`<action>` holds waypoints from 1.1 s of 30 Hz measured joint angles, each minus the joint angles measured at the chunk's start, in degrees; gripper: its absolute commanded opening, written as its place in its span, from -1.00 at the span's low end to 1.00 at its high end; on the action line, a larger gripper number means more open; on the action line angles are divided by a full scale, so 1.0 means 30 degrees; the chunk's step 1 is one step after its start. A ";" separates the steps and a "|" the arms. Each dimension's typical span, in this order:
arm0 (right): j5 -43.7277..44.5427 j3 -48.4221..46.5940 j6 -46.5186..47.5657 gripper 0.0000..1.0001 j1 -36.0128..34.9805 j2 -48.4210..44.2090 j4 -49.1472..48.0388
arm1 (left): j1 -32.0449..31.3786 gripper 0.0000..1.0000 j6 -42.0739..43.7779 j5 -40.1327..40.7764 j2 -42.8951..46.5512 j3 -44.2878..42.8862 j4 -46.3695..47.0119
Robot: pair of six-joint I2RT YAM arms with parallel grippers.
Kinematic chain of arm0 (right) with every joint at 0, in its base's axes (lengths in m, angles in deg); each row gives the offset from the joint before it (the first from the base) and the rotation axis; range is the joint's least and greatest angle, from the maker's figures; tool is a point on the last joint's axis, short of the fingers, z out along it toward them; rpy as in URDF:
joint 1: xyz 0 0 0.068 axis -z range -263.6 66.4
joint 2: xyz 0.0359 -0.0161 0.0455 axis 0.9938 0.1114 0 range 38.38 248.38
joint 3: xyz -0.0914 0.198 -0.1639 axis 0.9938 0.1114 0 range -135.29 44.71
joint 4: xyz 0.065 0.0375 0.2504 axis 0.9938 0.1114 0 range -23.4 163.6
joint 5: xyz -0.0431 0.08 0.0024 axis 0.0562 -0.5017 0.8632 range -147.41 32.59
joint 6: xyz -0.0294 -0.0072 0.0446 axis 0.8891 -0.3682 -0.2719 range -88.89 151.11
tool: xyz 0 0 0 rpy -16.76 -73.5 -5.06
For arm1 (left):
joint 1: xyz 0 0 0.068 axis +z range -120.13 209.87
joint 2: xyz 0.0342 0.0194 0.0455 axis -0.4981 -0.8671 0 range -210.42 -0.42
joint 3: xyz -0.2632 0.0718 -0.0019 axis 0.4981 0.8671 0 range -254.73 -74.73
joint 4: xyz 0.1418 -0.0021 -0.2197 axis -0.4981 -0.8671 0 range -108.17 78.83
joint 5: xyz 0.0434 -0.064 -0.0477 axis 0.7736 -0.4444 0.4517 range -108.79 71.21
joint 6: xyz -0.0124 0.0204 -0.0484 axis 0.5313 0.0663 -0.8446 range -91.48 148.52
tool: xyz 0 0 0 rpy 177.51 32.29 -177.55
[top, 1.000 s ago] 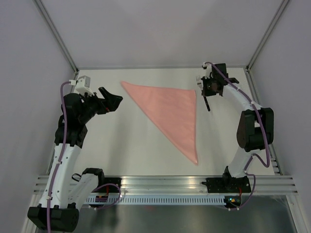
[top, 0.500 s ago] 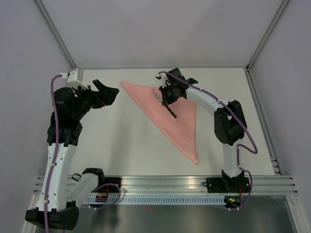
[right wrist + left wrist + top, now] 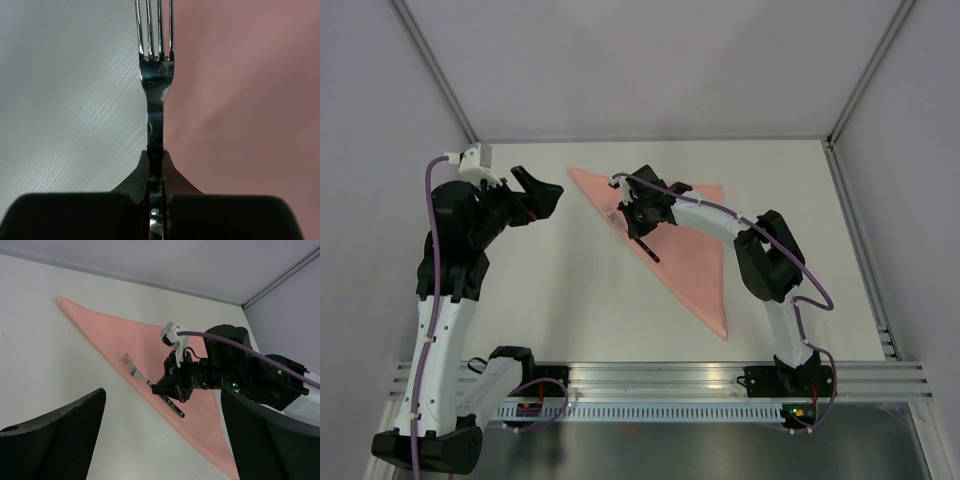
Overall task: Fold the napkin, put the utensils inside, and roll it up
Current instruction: Place the fork on the napkin.
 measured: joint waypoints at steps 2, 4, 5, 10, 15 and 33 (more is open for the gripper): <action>0.0233 0.0124 -0.0204 -0.99 -0.0270 0.0058 -0.0299 | 0.0000 0.99 0.0015 0.0000 -0.0036 0.0000 -0.0007; 0.0408 0.0270 -0.0415 -0.99 -0.0335 0.0131 -0.0656 | 0.0000 0.99 0.0109 0.0000 -0.0044 0.0000 -0.0036; 0.0525 0.0306 -0.0481 -0.99 -0.0328 0.0189 -0.0780 | 0.0000 0.99 0.0160 0.0000 -0.0044 0.0000 -0.0066; 0.1035 0.0590 -0.0634 -0.99 -0.0233 0.0415 -0.1129 | 0.0000 0.99 0.0291 0.0000 -0.0044 0.0000 -0.0109; 0.1260 0.0816 -0.0641 -0.99 -0.0189 0.0780 -0.1260 | 0.0000 0.99 0.0342 0.0000 -0.0044 0.0000 -0.0117; 0.1384 0.0918 -0.0634 -0.99 -0.0189 0.1202 -0.1282 | 0.0000 0.99 0.0379 0.0015 -0.0044 0.0000 -0.0124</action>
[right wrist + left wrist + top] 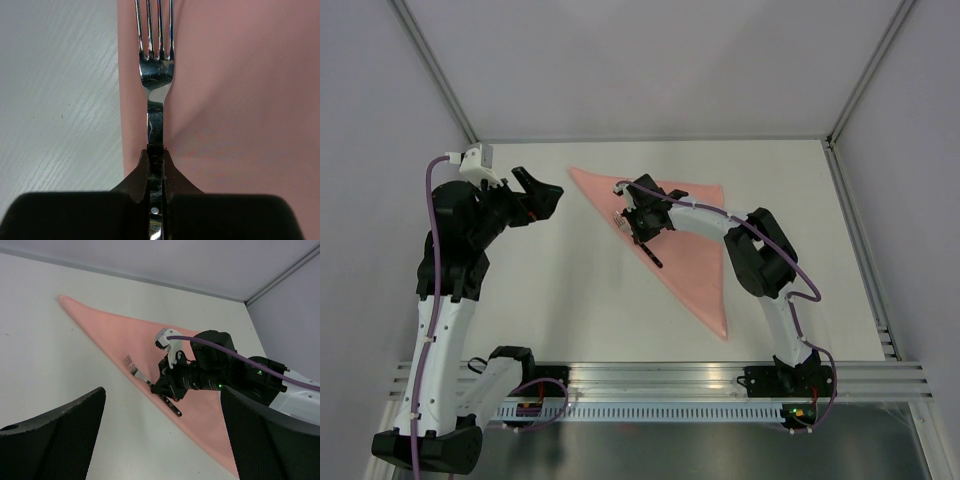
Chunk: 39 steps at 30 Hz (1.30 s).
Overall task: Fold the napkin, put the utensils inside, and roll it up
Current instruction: Place the fork on the napkin.
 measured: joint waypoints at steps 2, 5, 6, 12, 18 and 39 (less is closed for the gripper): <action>0.0000 0.0007 0.0000 -0.99 0.0000 0.0000 0.0000 | 0.0000 0.99 0.0000 0.0000 0.0000 0.0000 0.0000; 0.0007 0.0015 0.0000 -0.99 0.0000 0.0000 0.0000 | 0.0000 0.99 0.0007 0.0007 0.0000 0.0000 0.0000; 0.0015 0.0022 0.0007 -0.99 0.0000 0.0000 0.0000 | 0.0000 0.99 0.0007 0.0007 0.0000 0.0000 0.0000; 0.0146 0.0095 0.0015 -0.99 0.0000 0.0000 0.0000 | 0.0000 0.99 0.0022 0.0044 0.0000 0.0000 0.0000; 0.0160 0.0284 0.0015 -0.99 0.0007 0.0000 -0.0080 | 0.0000 0.99 0.0036 0.0066 0.0000 0.0000 0.0000; -0.0044 0.0189 0.0299 -0.11 0.0102 0.0000 -0.0051 | 0.0000 0.99 0.0044 0.0321 -0.0415 0.0007 0.0226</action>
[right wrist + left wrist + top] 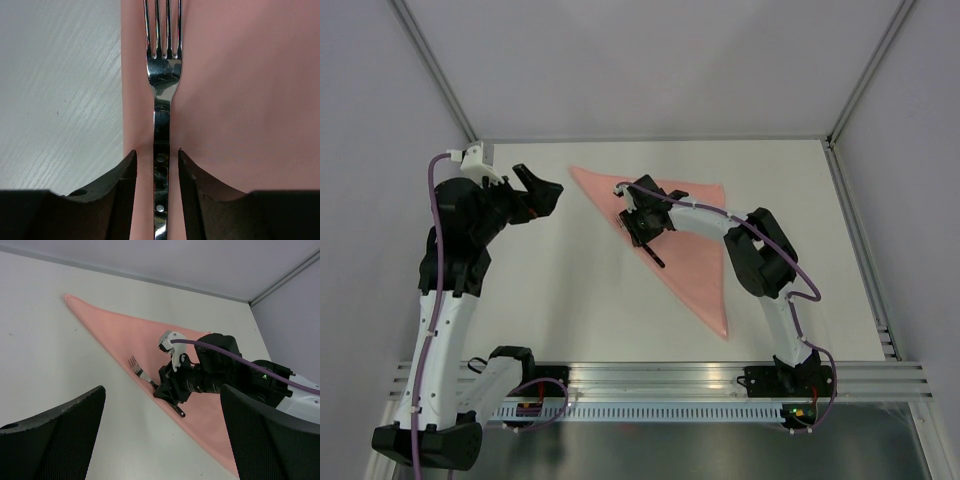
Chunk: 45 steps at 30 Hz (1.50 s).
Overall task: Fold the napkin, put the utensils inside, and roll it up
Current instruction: Place the fork on the napkin, then fold the napkin at the center of the board.
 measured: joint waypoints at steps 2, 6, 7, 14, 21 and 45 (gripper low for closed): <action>0.0000 -0.0109 0.0000 -0.11 0.0015 -0.0007 0.0197 | 0.0000 0.99 0.0000 -0.0109 -0.0029 0.0044 0.0248; -0.0051 -0.0197 -0.0015 -0.08 0.0153 -0.0444 0.0561 | 0.0000 0.99 -0.0007 -0.1078 0.0219 0.0962 0.1800; -0.0138 -0.0204 -0.0036 -0.07 0.0270 -0.0714 0.0612 | 0.0000 0.99 -0.0007 -0.1370 0.0393 0.1428 0.2331; -0.1457 -0.0357 -0.0619 -0.05 0.3133 -0.4299 0.0554 | -0.1282 0.99 0.0007 -0.2492 0.1333 0.5304 0.7002; -0.2244 -0.0058 -0.0867 -0.04 0.8582 -0.7992 0.0452 | -1.1548 0.99 0.3351 0.1814 0.0029 0.7577 1.0571; -0.5202 0.2936 -0.0801 -0.10 1.3012 -0.9114 0.0576 | -2.4589 0.99 1.4855 0.9318 -1.2866 1.3274 2.5959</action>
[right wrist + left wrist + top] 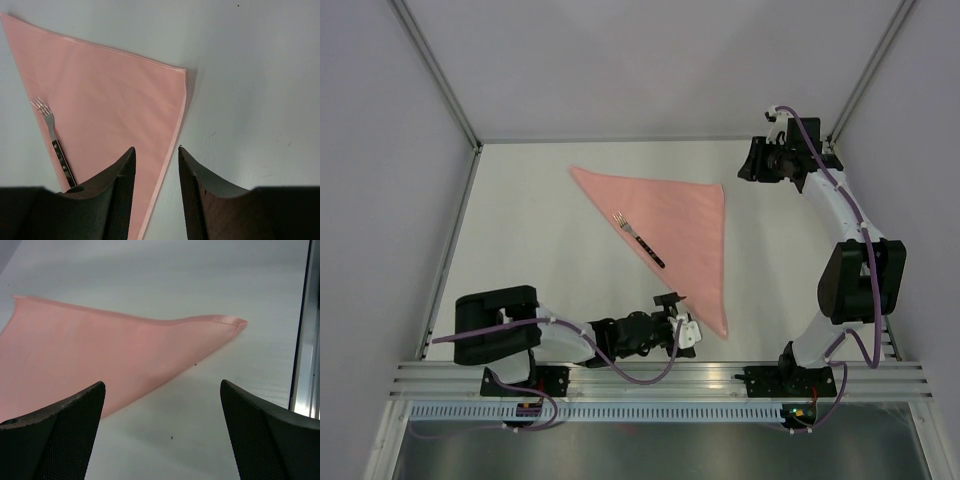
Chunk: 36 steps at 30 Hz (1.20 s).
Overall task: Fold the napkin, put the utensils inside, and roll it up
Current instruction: Fold the napkin at the center of the board.
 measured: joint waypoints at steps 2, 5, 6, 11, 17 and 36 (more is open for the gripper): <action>-0.0022 0.0000 -0.0007 -0.11 0.0080 0.0000 0.0000 | -0.0510 0.99 0.0466 0.0262 -0.1297 -0.0546 0.0510; -0.0066 0.0000 -0.0015 -0.12 0.0146 0.0000 -0.0007 | -0.1209 0.97 0.1107 0.0321 -0.2769 -0.1617 0.0940; -0.0066 0.0007 -0.0022 -0.12 0.0146 0.0000 -0.0007 | -0.1384 0.95 0.1246 0.0335 -0.3075 -0.1872 0.1071; -0.0277 0.0095 -0.0073 -0.16 0.0488 0.0000 -0.0029 | -0.1989 0.87 0.1705 0.0277 -0.4320 -0.3075 0.1195; -0.0328 0.0291 -0.0131 -0.19 0.0823 0.0000 -0.0022 | -0.2382 0.84 0.1989 0.0175 -0.5333 -0.3687 0.1093; -0.0393 0.0474 -0.0146 -0.27 0.0780 0.0007 -0.0160 | -0.2521 0.37 0.2878 0.0882 -0.7788 -0.4779 0.2098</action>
